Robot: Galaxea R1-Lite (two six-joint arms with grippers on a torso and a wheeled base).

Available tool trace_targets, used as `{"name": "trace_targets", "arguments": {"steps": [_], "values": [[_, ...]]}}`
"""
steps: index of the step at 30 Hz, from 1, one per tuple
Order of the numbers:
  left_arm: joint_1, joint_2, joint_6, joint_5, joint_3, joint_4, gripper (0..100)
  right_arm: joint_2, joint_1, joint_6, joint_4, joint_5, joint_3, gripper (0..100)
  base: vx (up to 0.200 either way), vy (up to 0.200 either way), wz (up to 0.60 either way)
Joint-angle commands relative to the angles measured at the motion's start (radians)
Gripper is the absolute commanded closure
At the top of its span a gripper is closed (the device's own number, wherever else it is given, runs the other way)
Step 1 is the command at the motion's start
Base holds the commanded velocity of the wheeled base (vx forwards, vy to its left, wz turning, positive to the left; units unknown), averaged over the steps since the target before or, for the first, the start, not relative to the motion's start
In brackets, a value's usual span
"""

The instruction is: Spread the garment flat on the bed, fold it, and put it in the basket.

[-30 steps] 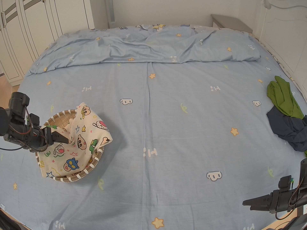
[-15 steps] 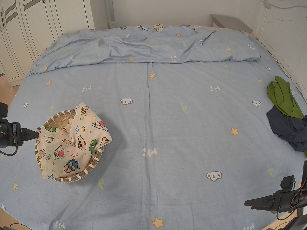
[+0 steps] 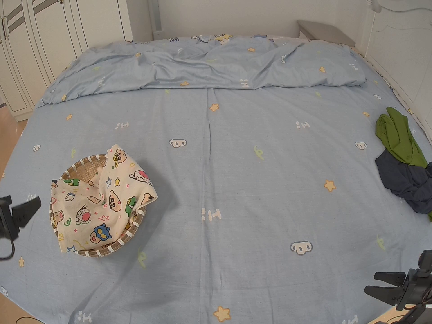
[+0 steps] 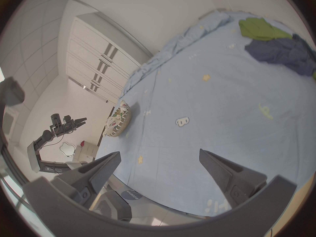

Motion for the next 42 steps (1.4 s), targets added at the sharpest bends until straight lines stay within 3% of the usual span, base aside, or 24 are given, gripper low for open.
{"name": "trace_targets", "arguments": {"steps": [1, 4, 6, 11, 13, 16, 18, 21, 22, 23, 25, 29, 30, 31, 34, 37, 38, 41, 42], "values": [[-0.049, -0.524, -0.001, 0.004, 0.354, -0.151, 0, -0.465, -0.034, -0.11, 0.165, -0.017, 0.027, 0, 0.0, 0.0, 0.0], [-0.047, -0.609, -0.003, 0.013, 0.397, -0.131, 0, -0.574, -0.045, -0.096, 0.216, -0.019, 0.008, 0, 0.0, 0.0, 0.0], [-0.05, -0.767, 0.005, 0.033, 0.483, -0.099, 0, -0.631, -0.069, -0.091, 0.248, -0.052, -0.009, 0, 0.0, 0.0, 0.0], [-0.055, -0.798, 0.09, 0.13, 0.659, -0.167, 0, -0.646, -0.115, -0.093, 0.257, -0.078, -0.012, 0, 0.0, 0.0, 0.0], [-0.064, -0.801, 0.122, 0.121, 0.702, -0.239, 0, -0.689, -0.123, -0.122, 0.259, -0.077, -0.014, 0, 0.0, 0.0, 0.0], [-0.095, -0.804, 0.126, 0.082, 0.698, -0.236, 0, -0.705, -0.126, -0.136, 0.26, -0.075, -0.016, 0, 0.0, 0.0, 0.0], [-0.161, -0.79, 0.129, 0.049, 0.69, -0.211, 0, -0.715, -0.129, -0.136, 0.248, -0.078, -0.008, 0, 0.0, 0.0, 0.0], [-0.201, -0.78, 0.122, 0.052, 0.692, -0.214, 0, -0.715, -0.131, -0.125, 0.197, -0.048, 0.001, 0, 0.0, 0.0, 0.0], [-0.201, -0.78, 0.122, 0.052, 0.692, -0.214, 0, -0.715, -0.131, -0.125, 0.197, -0.048, 0.001, 0, 0.0, 0.0, 0.0], [-0.201, -0.781, 0.108, 0.064, 0.696, -0.225, 0, -0.715, -0.131, -0.085, 0.188, 0.029, 0.014, 0, 0.0, 0.0, 0.0], [-0.197, -0.781, 0.074, 0.096, 0.704, -0.249, 0, -0.715, -0.132, -0.064, 0.185, 0.083, 0.018, 0, 0.0, 0.0, 0.0], [-0.164, -0.781, 0.059, 0.13, 0.704, -0.252, 0, -0.715, -0.132, -0.062, 0.187, 0.104, 0.009, 0, 0.0, 0.0, 0.0], [-0.069, -0.783, 0.065, 0.116, 0.701, -0.24, 0, -0.697, -0.123, -0.054, 0.19, 0.109, -0.011, 0, 0.0, 0.0, 0.0], [-0.044, -0.781, 0.07, 0.105, 0.699, -0.234, 0, -0.666, -0.129, -0.056, 0.191, 0.104, -0.028, 0, 0.0, 0.0, 0.0], [-0.055, -0.781, 0.074, 0.096, 0.699, -0.236, 0, -0.64, -0.16, -0.074, 0.188, 0.089, -0.016, 0, 0.0, 0.0, 0.0], [-0.055, -0.78, 0.071, 0.102, 0.701, -0.239, 0, -0.697, -0.143, -0.136, 0.167, 0.052, 0.038, 0, 0.0, 0.0, 0.0], [-0.055, -0.78, 0.06, 0.107, 0.696, -0.236, 0, -0.714, -0.137, -0.198, 0.115, -0.032, 0.057, 0, 0.0, 0.0, 0.0], [-0.064, -0.781, 0.002, 0.095, 0.704, -0.217, 0, -0.703, -0.137, -0.258, 0.118, -0.319, 0.057, 0, 0.0, 0.0, 0.0], [-0.066, -0.783, -0.004, 0.092, 0.704, -0.216, 0, -0.703, -0.135, -0.268, 0.121, -0.381, 0.057, 0, 0.0, 0.0, 0.0]]}}
